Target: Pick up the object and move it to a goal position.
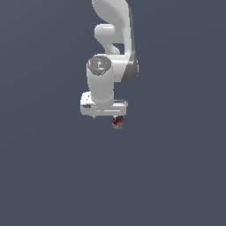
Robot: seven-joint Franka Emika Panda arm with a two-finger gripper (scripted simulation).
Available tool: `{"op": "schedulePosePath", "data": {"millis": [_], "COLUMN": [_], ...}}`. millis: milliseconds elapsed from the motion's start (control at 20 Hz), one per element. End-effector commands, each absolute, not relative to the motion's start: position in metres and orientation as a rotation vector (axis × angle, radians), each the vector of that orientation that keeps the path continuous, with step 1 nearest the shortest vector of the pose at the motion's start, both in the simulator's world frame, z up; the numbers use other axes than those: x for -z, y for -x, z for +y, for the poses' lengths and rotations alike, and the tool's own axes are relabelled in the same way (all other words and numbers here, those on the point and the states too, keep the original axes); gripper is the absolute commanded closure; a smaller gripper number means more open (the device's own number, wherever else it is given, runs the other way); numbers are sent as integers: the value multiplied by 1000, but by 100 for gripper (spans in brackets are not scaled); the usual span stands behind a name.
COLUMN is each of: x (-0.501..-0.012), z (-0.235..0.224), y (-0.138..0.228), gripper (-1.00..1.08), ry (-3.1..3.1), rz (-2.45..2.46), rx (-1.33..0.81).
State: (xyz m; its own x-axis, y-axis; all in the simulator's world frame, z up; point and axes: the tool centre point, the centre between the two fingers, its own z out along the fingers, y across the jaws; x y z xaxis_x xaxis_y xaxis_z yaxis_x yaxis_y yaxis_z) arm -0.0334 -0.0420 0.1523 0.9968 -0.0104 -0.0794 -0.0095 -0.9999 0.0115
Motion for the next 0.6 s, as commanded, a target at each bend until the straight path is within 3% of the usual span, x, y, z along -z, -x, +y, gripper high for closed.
{"op": "schedulePosePath", "data": {"millis": [0, 550], "x": [-151, -135], "z": [-37, 7], "y": [36, 65], "gripper": [-92, -92], "ry": [-3129, -3118], "rz": [19, 372], "rx": [117, 40]}}
